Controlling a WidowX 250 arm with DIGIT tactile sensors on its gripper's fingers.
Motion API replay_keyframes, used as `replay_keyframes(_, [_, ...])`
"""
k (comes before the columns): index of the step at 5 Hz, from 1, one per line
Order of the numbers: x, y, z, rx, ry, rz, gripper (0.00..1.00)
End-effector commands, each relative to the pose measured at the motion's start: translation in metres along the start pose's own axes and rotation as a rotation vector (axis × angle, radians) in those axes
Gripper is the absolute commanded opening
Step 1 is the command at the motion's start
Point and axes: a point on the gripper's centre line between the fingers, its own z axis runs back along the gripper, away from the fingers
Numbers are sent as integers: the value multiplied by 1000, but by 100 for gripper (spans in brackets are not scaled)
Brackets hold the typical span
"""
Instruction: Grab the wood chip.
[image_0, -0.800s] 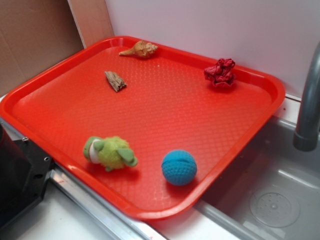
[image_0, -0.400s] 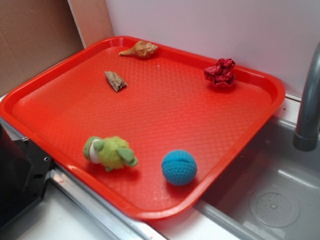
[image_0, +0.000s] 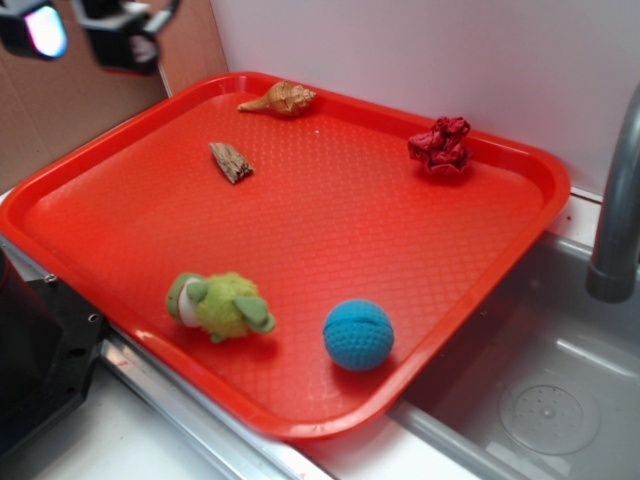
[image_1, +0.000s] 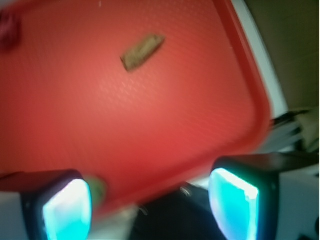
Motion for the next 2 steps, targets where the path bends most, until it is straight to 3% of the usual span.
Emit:
replay_keyframes(1, [50, 17, -63, -31, -105, 159, 100])
replay_keyframes(2, [69, 29, -81, -62, -182, 195, 100])
